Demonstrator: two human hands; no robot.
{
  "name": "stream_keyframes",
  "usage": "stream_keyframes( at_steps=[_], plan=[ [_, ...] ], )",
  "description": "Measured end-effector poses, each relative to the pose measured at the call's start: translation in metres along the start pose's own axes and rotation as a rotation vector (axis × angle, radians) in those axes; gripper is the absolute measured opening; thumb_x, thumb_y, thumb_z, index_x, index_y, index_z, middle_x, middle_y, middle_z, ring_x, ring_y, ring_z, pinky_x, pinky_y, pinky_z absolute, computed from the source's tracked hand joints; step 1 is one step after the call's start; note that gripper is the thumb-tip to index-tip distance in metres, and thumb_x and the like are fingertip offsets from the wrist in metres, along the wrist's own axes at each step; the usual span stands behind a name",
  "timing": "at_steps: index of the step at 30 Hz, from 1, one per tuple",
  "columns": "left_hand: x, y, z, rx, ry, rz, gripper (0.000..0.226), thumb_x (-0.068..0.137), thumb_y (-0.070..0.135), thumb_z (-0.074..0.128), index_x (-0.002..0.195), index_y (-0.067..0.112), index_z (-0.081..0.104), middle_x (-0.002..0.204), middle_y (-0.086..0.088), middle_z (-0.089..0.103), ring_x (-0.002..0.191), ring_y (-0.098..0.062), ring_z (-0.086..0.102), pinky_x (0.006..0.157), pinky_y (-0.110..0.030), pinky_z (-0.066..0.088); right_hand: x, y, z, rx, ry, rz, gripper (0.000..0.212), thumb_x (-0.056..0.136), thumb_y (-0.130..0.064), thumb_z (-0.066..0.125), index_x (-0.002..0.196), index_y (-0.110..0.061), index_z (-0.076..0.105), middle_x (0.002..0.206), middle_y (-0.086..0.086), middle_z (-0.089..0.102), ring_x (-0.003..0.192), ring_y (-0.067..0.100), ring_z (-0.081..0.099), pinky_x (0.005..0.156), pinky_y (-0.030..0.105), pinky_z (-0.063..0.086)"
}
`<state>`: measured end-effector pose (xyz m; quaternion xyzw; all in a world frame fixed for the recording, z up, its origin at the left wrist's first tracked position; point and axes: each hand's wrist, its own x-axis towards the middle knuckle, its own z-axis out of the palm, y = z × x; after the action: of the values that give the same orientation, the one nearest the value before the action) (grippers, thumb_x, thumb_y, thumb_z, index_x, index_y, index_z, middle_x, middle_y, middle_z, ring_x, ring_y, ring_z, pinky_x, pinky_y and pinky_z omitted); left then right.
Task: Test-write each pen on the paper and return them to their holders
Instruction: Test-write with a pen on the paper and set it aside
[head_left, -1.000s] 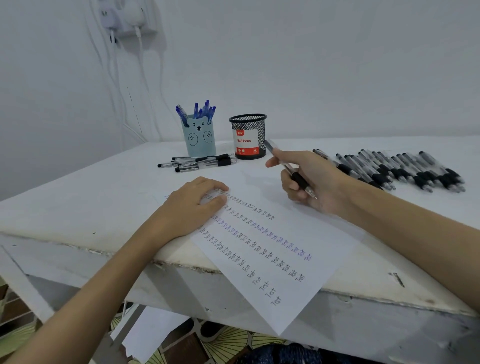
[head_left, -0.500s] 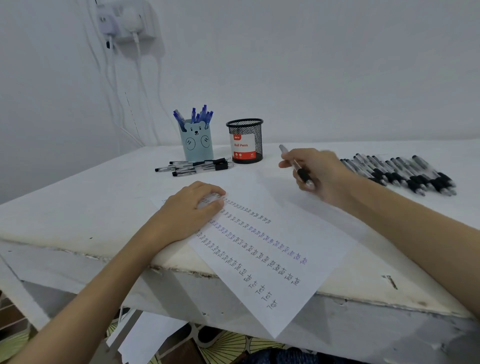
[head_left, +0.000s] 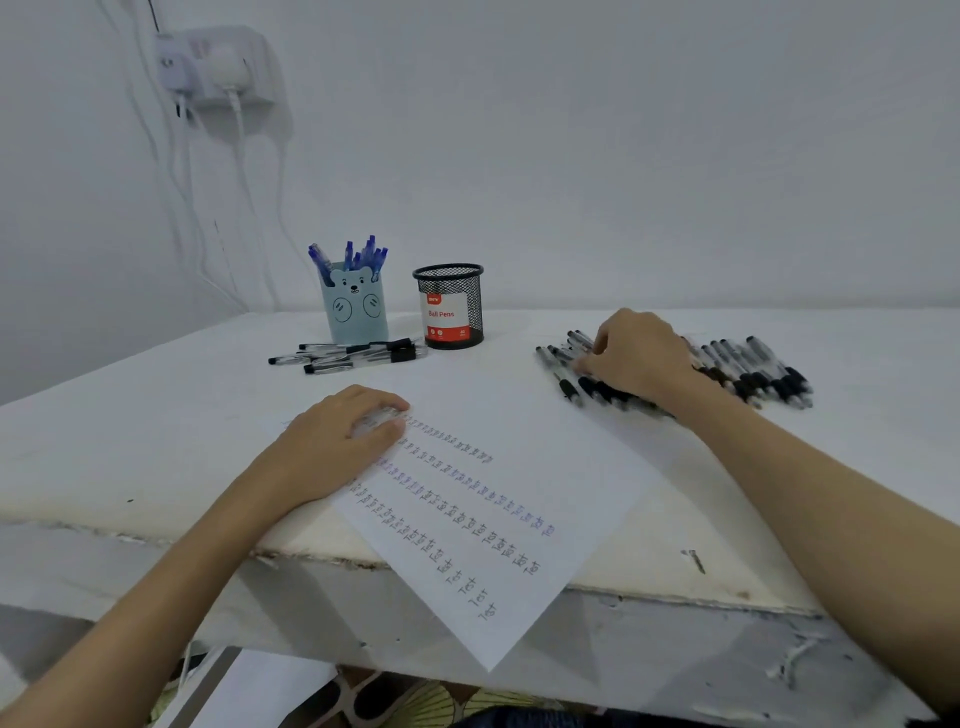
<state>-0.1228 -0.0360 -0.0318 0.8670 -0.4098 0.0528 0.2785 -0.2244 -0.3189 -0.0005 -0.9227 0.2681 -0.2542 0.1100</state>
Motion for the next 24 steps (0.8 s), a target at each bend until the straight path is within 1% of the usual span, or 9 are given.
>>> stream_keyframes(
  at_steps=[4, 7, 11, 13, 15, 18, 20, 22, 24],
  plan=[
    [0.000, 0.000, 0.001, -0.004, -0.004, -0.001, 0.028, 0.095, 0.037, 0.047, 0.121, 0.031, 0.056, 0.127, 0.011, 0.052, 0.117, -0.008, 0.046, 0.101, -0.029, 0.034, -0.003, -0.002, -0.001, -0.009, 0.032, 0.004, 0.032, 0.081, -0.030, 0.069, 0.093, -0.001, 0.065, 0.086, 0.014, 0.068, 0.082, 0.030, 0.063, 0.062, 0.029, 0.045],
    [0.000, 0.000, 0.001, -0.023, 0.003, -0.002, 0.027, 0.095, 0.037, 0.048, 0.121, 0.032, 0.056, 0.128, 0.011, 0.052, 0.118, -0.008, 0.046, 0.103, -0.029, 0.034, -0.005, -0.006, -0.005, -0.004, 0.068, 0.008, 0.023, 0.081, -0.024, 0.066, 0.091, -0.004, 0.067, 0.085, 0.012, 0.069, 0.082, 0.030, 0.063, 0.061, 0.028, 0.042],
    [-0.002, 0.000, -0.006, -0.087, 0.074, 0.050, 0.023, 0.093, 0.037, 0.051, 0.115, 0.042, 0.053, 0.128, 0.018, 0.051, 0.119, -0.002, 0.044, 0.099, -0.024, 0.032, -0.004, -0.024, -0.014, -0.013, 0.167, -0.046, 0.019, 0.086, -0.024, 0.057, 0.088, -0.007, 0.066, 0.079, 0.008, 0.063, 0.073, 0.027, 0.053, 0.060, 0.027, 0.034],
    [-0.003, -0.005, -0.014, -0.083, 0.074, 0.035, 0.021, 0.093, 0.039, 0.050, 0.114, 0.043, 0.053, 0.127, 0.020, 0.050, 0.118, 0.000, 0.042, 0.098, -0.023, 0.031, 0.002, -0.042, -0.019, -0.007, 0.167, -0.099, 0.020, 0.085, -0.024, 0.055, 0.088, -0.007, 0.066, 0.078, 0.008, 0.063, 0.074, 0.029, 0.053, 0.061, 0.027, 0.034],
    [-0.003, -0.016, -0.024, -0.082, 0.068, 0.008, 0.020, 0.093, 0.038, 0.050, 0.113, 0.041, 0.055, 0.126, 0.021, 0.050, 0.117, 0.000, 0.043, 0.095, -0.021, 0.032, 0.011, -0.067, -0.023, -0.016, 0.121, -0.184, 0.020, 0.085, -0.024, 0.056, 0.089, -0.008, 0.066, 0.083, 0.009, 0.064, 0.079, 0.029, 0.055, 0.065, 0.027, 0.035],
    [-0.003, -0.041, -0.038, -0.090, 0.083, -0.040, 0.018, 0.093, 0.035, 0.052, 0.110, 0.039, 0.057, 0.121, 0.022, 0.053, 0.115, 0.001, 0.045, 0.090, -0.017, 0.031, 0.024, -0.110, -0.018, -0.145, 0.027, -0.381, 0.021, 0.086, -0.024, 0.054, 0.097, -0.011, 0.066, 0.093, 0.010, 0.064, 0.085, 0.029, 0.055, 0.068, 0.028, 0.039],
    [-0.002, -0.058, -0.041, -0.058, 0.085, -0.056, 0.017, 0.092, 0.035, 0.054, 0.108, 0.040, 0.057, 0.119, 0.021, 0.055, 0.114, 0.000, 0.048, 0.093, -0.020, 0.034, 0.031, -0.136, -0.005, -0.233, -0.072, -0.498, 0.024, 0.087, -0.020, 0.050, 0.103, -0.010, 0.066, 0.102, 0.010, 0.064, 0.093, 0.030, 0.058, 0.073, 0.029, 0.044],
    [0.000, -0.071, -0.039, -0.039, 0.065, -0.070, 0.016, 0.092, 0.036, 0.055, 0.108, 0.039, 0.057, 0.118, 0.020, 0.057, 0.113, 0.000, 0.050, 0.099, -0.023, 0.037, 0.038, -0.160, 0.016, -0.239, -0.217, -0.567, 0.028, 0.088, -0.014, 0.046, 0.107, -0.008, 0.065, 0.109, 0.008, 0.063, 0.100, 0.028, 0.057, 0.079, 0.031, 0.049],
    [0.001, -0.073, -0.036, -0.033, 0.059, -0.068, 0.022, 0.090, 0.045, 0.053, 0.110, 0.037, 0.059, 0.117, 0.021, 0.057, 0.112, 0.001, 0.051, 0.101, -0.024, 0.037, 0.038, -0.176, 0.035, -0.228, -0.320, -0.601, 0.032, 0.086, -0.008, 0.043, 0.111, -0.007, 0.064, 0.113, 0.010, 0.062, 0.102, 0.027, 0.057, 0.082, 0.034, 0.051]
  ],
)
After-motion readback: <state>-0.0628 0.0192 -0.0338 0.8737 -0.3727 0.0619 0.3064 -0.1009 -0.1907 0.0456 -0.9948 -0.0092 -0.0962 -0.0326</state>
